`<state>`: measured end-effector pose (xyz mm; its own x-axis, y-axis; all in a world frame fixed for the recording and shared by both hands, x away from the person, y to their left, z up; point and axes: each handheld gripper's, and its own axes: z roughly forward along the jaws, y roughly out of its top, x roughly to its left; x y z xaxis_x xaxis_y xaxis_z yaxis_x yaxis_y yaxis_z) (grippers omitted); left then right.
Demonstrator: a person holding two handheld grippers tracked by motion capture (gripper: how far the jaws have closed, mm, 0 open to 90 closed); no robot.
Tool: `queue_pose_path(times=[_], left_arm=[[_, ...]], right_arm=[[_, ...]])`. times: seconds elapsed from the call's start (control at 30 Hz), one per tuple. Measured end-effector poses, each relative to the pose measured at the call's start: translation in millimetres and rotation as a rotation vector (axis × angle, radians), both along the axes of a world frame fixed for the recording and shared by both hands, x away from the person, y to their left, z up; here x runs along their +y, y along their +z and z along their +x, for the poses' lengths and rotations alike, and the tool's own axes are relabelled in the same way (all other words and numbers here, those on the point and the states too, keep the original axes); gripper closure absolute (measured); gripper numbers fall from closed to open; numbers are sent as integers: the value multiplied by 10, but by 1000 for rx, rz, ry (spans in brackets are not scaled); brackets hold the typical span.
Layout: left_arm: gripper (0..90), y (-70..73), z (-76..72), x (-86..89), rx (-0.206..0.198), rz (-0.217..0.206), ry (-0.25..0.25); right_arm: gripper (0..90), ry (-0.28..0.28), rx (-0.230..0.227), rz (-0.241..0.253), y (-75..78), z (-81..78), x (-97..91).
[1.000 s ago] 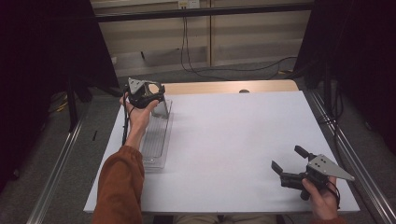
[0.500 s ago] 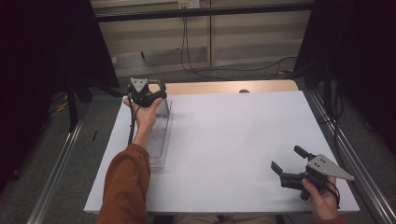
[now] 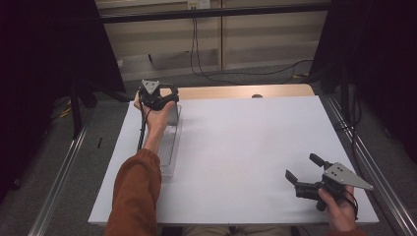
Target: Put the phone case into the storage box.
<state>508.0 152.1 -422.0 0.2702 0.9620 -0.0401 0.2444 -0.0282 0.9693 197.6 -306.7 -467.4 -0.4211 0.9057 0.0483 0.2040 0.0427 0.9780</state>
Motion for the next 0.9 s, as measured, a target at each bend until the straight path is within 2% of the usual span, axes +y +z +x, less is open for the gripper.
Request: queue_pose_path(times=[0.1,0.2,0.23,0.37,0.4,0.6,0.7,0.8,0.83,0.9], left_arm=[[109,14,8,-3,0,-7,-10],[111,16,8,0,12,24,-4],[110,10,8,-5,-1,21,-8],[111,-1,29,-21,-4,14,-4],[112,-5,37,-21,1,23,-1],[110,-47,74,-21,3,15,12],[111,-53,77,-19,8,25,-1],[111,-31,61,-11,9,33,12],[111,-22,58,-6,-1,29,3],[111,5,46,-10,4,23,-5]], right_arm=[[0,5,2,-2,-1,0,0],[0,5,3,-2,-2,1,-1],[0,5,4,-1,-2,1,-1],[0,8,7,-2,-3,0,5],[0,6,5,-1,-4,1,7],[0,13,7,-2,-4,-1,4],[0,11,5,0,-6,1,4],[0,11,3,0,-6,1,5],[0,13,3,0,-4,0,6],[0,13,7,-2,-4,-2,5]])
